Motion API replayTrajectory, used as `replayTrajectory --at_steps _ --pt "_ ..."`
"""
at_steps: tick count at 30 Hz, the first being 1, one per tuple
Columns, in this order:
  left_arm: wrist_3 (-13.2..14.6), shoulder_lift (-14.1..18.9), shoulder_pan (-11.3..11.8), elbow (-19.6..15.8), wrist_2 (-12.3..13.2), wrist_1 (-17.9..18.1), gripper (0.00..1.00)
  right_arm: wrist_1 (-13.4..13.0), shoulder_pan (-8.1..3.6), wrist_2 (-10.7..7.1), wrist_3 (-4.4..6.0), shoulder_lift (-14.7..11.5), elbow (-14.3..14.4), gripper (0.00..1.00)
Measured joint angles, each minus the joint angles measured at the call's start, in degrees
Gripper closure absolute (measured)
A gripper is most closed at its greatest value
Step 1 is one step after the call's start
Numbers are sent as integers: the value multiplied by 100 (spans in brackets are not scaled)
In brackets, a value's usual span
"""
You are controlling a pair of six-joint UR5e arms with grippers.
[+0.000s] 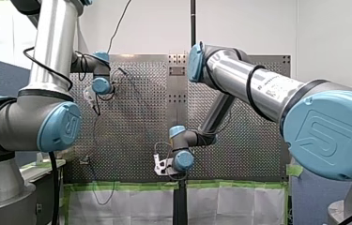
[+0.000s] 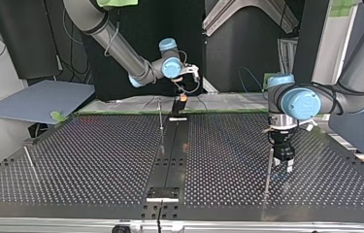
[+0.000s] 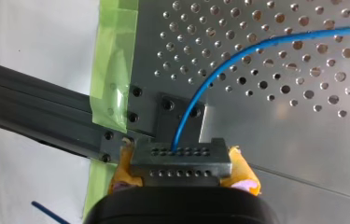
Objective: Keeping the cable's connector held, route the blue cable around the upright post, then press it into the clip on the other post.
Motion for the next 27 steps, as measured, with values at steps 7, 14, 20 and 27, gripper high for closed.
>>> replayTrajectory --at_steps 7,14,20,27 --pt "-14 -3 17 0 -3 0 13 -223 -121 9 48 228 -1 100" --pt "-23 -3 31 0 -14 8 13 -406 -217 39 69 526 0 100" --pt "-26 -2 42 0 -17 9 13 -467 -288 101 92 765 1 100" --pt "-26 -3 48 0 -17 9 13 -561 -381 138 100 999 1 100"
